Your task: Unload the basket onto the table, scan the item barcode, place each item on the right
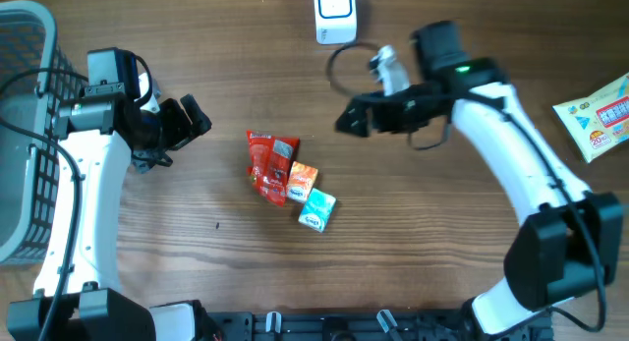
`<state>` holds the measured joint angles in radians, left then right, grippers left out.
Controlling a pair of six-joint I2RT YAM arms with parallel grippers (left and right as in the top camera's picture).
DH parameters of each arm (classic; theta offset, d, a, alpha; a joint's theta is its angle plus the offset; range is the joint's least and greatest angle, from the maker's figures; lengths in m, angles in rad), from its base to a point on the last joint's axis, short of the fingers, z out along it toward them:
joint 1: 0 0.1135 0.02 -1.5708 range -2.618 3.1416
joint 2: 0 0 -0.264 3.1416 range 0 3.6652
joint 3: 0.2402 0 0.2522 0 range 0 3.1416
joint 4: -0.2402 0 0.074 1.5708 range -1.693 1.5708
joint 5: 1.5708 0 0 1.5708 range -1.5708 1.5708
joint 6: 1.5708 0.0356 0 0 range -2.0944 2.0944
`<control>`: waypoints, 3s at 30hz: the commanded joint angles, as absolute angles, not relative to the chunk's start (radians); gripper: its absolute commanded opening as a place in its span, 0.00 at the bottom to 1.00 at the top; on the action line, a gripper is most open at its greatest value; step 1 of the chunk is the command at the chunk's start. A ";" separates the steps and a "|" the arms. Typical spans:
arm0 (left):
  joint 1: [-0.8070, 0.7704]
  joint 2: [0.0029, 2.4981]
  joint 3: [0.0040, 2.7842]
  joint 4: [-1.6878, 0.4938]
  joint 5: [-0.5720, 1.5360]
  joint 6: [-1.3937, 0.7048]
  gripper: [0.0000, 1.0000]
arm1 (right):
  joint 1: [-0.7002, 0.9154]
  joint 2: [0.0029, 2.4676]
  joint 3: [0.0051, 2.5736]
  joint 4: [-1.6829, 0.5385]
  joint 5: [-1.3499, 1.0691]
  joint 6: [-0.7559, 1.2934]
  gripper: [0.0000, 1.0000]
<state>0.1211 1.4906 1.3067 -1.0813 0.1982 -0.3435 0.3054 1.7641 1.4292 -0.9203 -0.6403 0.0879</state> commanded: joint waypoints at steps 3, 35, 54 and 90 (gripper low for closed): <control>0.127 1.493 1.319 -1.082 0.192 -0.352 1.00 | 0.474 1.838 1.402 -0.913 -0.516 0.266 1.00; 0.127 1.493 1.319 -1.082 0.192 -0.352 1.00 | 0.742 1.880 1.156 -0.702 -0.355 0.665 0.06; 0.126 1.493 1.319 -1.082 0.192 -0.352 1.00 | 0.395 1.877 1.406 -1.212 0.053 0.467 0.08; 0.126 1.493 1.319 -1.082 0.192 -0.352 1.00 | -0.010 1.877 0.716 -0.582 -0.964 0.141 0.45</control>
